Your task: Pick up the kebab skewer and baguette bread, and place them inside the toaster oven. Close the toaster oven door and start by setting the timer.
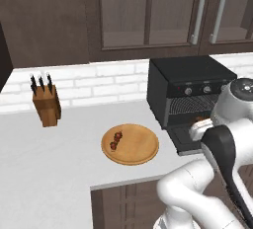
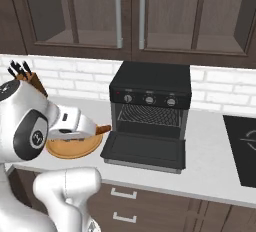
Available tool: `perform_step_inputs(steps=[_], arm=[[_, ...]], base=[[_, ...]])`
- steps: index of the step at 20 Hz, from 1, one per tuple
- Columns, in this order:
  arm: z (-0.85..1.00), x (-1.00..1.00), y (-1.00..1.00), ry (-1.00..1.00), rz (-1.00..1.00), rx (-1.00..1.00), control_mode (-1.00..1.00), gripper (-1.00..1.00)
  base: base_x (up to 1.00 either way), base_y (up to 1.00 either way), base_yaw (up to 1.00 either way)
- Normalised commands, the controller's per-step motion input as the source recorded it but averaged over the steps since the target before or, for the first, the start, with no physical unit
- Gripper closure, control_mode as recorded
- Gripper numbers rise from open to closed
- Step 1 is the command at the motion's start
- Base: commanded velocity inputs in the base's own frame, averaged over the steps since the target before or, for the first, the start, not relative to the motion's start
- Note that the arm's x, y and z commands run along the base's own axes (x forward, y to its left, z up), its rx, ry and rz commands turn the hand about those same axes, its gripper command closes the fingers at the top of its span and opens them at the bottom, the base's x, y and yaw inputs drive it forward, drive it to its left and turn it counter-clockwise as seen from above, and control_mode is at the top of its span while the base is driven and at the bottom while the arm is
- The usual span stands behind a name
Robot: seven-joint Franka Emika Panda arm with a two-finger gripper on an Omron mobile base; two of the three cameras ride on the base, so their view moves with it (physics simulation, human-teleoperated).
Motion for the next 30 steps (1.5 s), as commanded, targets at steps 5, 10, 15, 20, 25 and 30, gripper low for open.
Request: perform_step_inputs(steps=[5,10,15,20,25,30], arm=[[0.02,0.12,-0.98,0.00,0.42,0.20,-1.00,1.00],[-0.01,0.23,-1.00,-0.07,0.41,0.27,-1.00,1.00],[-0.20,0.10,-0.66,-0.23,0.28,0.18,-1.00,1.00],[-0.40,0.53,-0.53,-0.14,0.06,0.15,-1.00,1.00],[-0.54,0.68,-0.44,-0.01,-0.05,0.10,-1.00,1.00],[-0.72,0.57,-0.26,-0.09,-0.16,0.06,-1.00,1.00]], base=[[0.00,0.00,0.00],[0.00,0.00,0.00],[0.00,0.00,0.00],[0.00,0.00,0.00],[0.00,0.00,0.00],[0.00,0.00,0.00]])
